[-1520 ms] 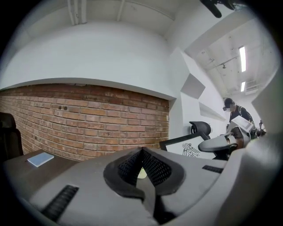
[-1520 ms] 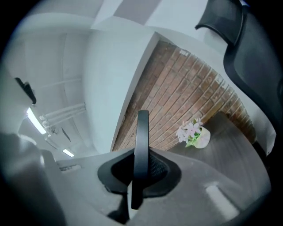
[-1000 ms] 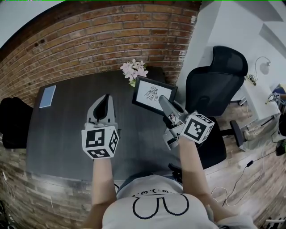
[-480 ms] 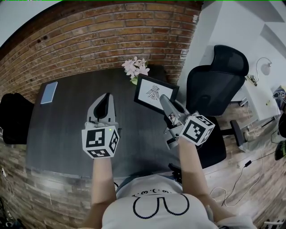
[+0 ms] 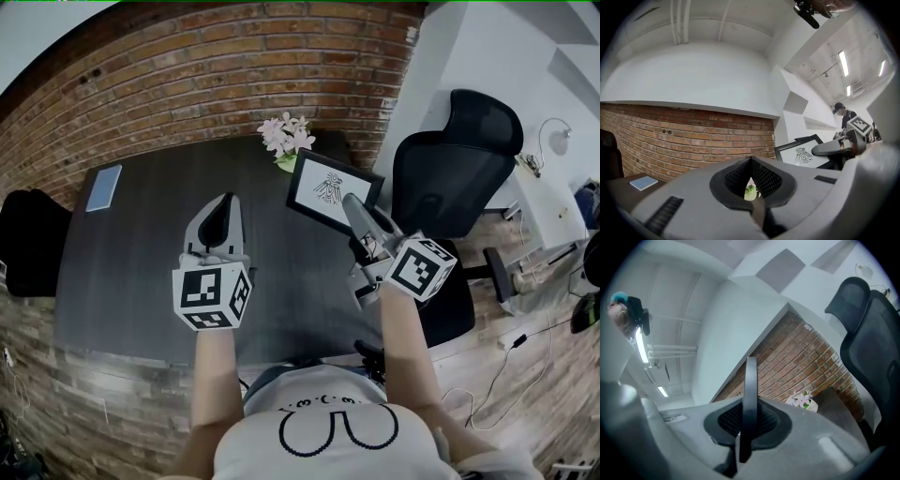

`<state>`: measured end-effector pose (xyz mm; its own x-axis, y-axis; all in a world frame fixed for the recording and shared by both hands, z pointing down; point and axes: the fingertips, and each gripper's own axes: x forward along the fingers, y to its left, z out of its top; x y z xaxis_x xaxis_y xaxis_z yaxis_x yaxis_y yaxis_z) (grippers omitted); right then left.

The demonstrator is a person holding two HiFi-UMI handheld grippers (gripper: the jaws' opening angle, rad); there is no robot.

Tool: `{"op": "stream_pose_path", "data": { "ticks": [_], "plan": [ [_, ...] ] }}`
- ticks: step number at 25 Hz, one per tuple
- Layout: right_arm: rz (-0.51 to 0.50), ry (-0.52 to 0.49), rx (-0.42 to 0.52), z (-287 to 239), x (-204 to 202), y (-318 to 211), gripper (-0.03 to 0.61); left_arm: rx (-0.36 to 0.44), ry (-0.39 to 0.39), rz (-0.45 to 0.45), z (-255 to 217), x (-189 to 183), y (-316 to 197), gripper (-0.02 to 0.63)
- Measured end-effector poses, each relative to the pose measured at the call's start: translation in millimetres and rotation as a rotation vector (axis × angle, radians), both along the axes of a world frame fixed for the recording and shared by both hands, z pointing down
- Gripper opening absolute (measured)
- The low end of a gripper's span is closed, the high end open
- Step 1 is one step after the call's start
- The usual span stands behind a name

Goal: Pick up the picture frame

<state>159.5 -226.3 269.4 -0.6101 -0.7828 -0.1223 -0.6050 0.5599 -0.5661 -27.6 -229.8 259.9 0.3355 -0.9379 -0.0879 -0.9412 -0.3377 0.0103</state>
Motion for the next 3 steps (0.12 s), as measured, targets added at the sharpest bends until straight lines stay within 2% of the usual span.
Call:
{"op": "stream_pose_path", "data": {
  "ticks": [3],
  "plan": [
    [0.002, 0.002, -0.001, -0.1, 0.0, -0.4, 0.015, 0.002, -0.001, 0.002, -0.9, -1.3, -0.2, -0.002]
  ]
}}
